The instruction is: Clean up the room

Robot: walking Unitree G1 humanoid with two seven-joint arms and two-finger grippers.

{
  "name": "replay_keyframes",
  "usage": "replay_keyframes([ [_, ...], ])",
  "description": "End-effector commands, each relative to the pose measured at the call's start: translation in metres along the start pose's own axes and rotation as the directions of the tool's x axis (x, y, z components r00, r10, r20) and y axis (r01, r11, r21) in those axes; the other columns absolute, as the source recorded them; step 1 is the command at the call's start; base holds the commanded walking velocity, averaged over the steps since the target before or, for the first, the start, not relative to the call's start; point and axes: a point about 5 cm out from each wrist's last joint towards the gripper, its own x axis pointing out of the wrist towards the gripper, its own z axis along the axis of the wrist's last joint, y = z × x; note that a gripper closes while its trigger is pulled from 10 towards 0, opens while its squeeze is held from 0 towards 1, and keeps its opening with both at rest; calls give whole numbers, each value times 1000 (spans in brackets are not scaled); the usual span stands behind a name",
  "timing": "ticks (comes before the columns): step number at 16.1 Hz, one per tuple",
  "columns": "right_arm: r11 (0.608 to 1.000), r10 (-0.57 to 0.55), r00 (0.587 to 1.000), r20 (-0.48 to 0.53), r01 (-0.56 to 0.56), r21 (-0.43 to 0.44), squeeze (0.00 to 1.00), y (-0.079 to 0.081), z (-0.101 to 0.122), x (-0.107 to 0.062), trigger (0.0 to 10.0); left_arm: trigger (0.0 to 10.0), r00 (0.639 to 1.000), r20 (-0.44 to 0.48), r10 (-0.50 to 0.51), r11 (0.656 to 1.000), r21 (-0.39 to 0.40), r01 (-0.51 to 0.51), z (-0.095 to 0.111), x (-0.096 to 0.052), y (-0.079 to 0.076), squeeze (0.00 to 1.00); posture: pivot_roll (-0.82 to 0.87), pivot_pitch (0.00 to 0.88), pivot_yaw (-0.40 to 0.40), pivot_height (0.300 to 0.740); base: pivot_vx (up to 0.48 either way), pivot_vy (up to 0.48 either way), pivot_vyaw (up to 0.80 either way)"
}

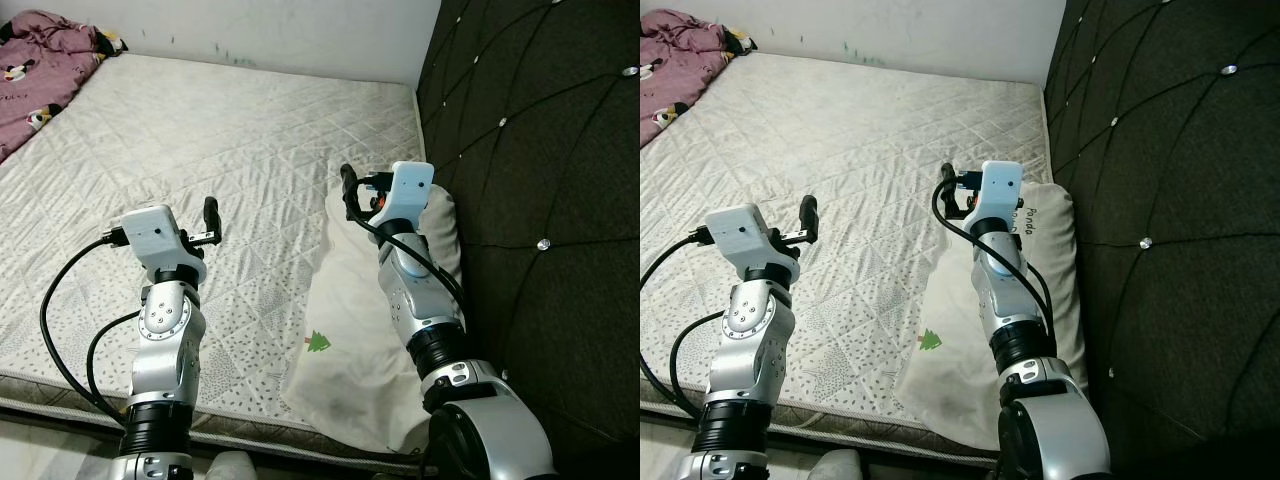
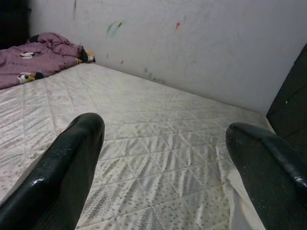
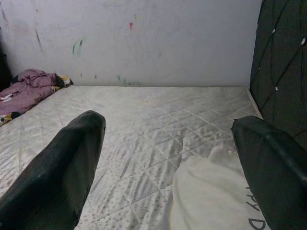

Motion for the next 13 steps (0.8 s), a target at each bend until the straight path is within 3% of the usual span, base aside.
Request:
replay_keyframes([
  [1, 1000, 4, 1000, 17, -4, 0, 0, 2, 5, 3, 10000, 10000, 1000, -12, -19, 1000, 7, 19, -1, 3, -2, 0, 92, 0, -1, 740, 0, 480, 0],
  [13, 999, 21, 1000, 6, -20, -35, 0, -1, -1, 0, 10000, 10000, 1000, 9, -11, 999, 39, 11, 2, 2, 1, 0, 97, 0, 4, 740, 0, 454, 0],
])
